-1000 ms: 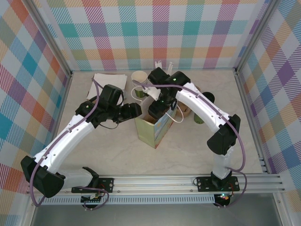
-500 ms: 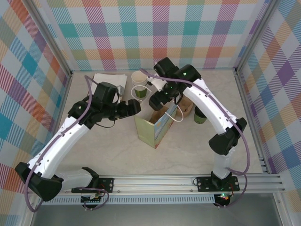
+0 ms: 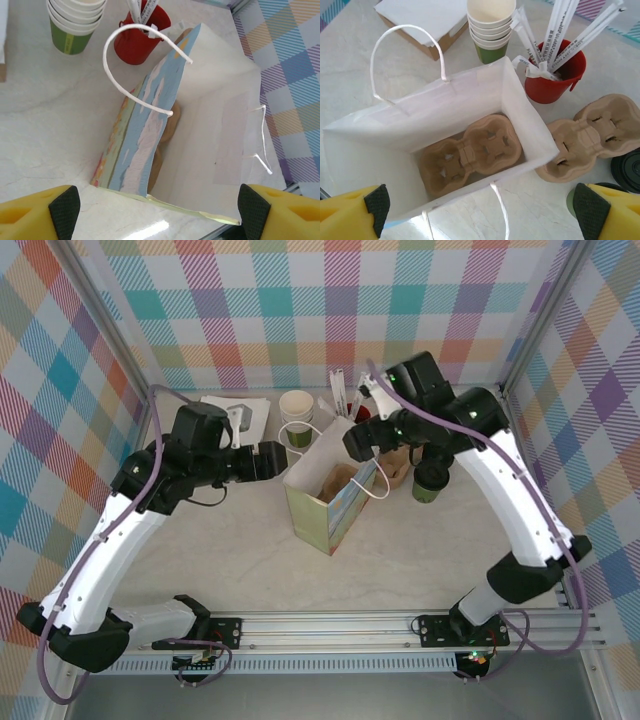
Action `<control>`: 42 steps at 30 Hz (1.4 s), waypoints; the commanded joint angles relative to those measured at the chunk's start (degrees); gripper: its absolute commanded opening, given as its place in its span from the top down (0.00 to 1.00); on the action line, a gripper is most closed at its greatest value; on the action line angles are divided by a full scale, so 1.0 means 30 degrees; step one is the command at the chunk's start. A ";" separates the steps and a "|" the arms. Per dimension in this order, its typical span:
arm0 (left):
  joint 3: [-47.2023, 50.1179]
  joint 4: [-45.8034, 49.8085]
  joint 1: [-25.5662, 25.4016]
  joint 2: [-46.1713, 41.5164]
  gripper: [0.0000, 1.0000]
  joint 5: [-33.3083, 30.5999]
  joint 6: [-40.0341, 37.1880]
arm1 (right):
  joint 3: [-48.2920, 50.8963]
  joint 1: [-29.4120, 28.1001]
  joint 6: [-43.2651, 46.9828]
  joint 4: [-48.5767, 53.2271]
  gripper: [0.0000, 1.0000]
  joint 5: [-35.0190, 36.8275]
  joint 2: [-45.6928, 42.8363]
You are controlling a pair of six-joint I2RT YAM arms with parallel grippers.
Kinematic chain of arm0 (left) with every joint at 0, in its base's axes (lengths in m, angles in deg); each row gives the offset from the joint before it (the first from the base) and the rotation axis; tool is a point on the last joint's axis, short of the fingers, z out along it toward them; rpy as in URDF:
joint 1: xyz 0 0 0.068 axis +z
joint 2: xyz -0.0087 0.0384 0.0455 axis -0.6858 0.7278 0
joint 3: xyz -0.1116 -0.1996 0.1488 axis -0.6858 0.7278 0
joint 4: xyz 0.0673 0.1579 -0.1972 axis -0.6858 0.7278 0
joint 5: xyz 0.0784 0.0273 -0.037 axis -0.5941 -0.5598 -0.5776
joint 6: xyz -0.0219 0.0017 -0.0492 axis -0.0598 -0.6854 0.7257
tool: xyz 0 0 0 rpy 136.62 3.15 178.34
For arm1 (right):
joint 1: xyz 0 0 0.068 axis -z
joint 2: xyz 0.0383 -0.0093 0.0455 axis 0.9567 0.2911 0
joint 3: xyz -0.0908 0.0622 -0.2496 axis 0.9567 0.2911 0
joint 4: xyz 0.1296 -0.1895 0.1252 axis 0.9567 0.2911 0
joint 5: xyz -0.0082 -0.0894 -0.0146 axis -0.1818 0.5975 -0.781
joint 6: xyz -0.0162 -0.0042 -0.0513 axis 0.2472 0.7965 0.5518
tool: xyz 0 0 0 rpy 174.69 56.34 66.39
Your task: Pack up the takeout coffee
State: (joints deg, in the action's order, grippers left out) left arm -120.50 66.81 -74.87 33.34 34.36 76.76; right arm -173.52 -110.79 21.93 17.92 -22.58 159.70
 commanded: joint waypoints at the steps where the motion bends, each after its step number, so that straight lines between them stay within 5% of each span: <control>1: -0.1185 0.1090 0.0065 0.0412 0.16 -0.0666 -0.1603 | 0.2040 0.0171 -0.1485 -0.1861 0.00 0.0158 -0.1547; 26: -0.8023 0.3930 -0.0044 0.5779 0.18 -0.0205 -0.6371 | 1.5224 0.0296 -0.6812 -0.6999 0.00 0.0597 -1.1739; 42: -1.5026 0.6309 -0.1764 1.1627 0.19 -0.1353 -0.8822 | 1.9490 0.0296 -0.9565 -0.8140 0.00 0.0611 -1.3029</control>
State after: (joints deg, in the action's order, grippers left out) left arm -162.40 82.46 -79.04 66.06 31.85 53.22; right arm -115.29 -110.16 -5.20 -4.55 -21.05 121.42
